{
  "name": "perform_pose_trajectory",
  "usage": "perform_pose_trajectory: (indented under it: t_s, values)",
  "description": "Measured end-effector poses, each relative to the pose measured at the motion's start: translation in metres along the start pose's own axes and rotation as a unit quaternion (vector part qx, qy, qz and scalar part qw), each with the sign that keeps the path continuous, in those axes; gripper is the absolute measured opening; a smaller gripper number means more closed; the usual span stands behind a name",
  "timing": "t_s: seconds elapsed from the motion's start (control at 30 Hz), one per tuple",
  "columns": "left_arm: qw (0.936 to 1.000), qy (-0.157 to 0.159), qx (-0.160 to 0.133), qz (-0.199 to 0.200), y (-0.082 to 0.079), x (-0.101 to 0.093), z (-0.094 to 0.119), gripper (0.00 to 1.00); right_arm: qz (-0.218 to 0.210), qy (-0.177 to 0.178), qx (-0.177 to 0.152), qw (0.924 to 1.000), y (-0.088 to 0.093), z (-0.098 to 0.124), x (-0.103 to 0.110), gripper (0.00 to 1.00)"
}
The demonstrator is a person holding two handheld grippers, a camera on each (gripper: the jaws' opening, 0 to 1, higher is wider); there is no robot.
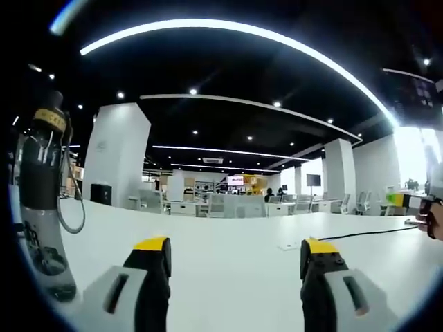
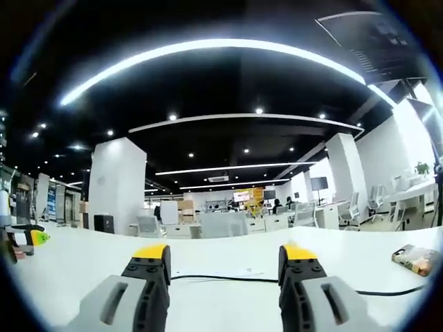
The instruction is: Find the data cable on the table. Grasp the USB connector end of the cable and insert it into the USB port on the table
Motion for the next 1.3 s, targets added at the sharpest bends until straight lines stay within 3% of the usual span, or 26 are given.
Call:
perform_pose_trajectory:
  t_s: [1.3]
  values:
    - [0.9998, -0.003, 0.016, -0.011, 0.0049, 0.0011, 0.0004, 0.76, -0.033, 0.002, 0.003, 0.9995, 0.0017, 0.0004, -0.0043, 0.60]
Point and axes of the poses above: the point that each gripper's makers call its tool centre point, and the gripper's own axes: z roughly backward along the fingers, x roughly to its left, y roughly out of its underside, the point moved 3 cm from there along z, roughly backward along the fingers, and after that the axes turned 10 degrees about -z, right-handed, at the moved point
